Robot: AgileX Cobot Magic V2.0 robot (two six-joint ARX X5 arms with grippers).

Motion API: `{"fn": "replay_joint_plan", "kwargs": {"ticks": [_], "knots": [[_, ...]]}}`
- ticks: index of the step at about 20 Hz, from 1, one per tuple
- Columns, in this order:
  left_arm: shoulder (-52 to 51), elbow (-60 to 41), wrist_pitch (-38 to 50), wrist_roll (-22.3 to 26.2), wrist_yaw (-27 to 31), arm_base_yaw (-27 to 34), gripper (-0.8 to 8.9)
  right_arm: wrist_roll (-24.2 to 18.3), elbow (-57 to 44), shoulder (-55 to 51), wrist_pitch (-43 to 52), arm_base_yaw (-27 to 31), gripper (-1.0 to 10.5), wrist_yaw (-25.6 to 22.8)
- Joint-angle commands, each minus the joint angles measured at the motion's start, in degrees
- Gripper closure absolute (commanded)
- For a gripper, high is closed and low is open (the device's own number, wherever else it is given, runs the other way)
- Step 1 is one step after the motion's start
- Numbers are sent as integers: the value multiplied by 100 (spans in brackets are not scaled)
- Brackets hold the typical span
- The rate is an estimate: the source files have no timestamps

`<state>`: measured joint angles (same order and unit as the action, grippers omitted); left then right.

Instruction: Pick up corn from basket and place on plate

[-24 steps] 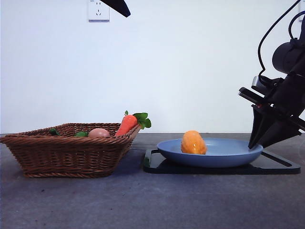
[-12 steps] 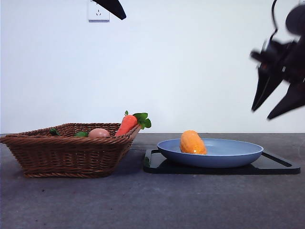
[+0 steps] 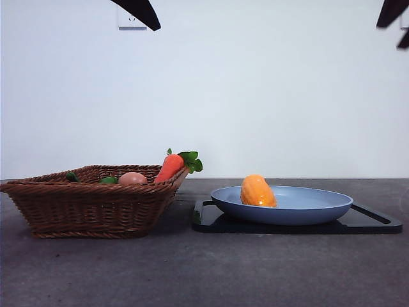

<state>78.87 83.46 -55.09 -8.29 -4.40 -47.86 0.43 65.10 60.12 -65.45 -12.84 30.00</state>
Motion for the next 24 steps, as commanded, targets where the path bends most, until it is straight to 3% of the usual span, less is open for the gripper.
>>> {"fn": "replay_joint_plan", "kwargs": {"ticks": [1,4,19,20,21,24], "knots": [[20,114,24,57,17,-31,639,-114,101,-142,17,-142,890,0],[20,114,24,57,17,-31,812,-267,98,-297,4,-225,945,0],[20,114,111,15,15,-31,806,-260,101,-293,597,-240,945,0],[20,116,118,131,66,-31,807,-260,101,-293,658,-238,945,0],[20,120,190,546,450,-13,806,-260,101,-293,710,-238,945,0],[-33,120,378,671,645,131,806,-260,101,-293,874,-234,945,0]]}}
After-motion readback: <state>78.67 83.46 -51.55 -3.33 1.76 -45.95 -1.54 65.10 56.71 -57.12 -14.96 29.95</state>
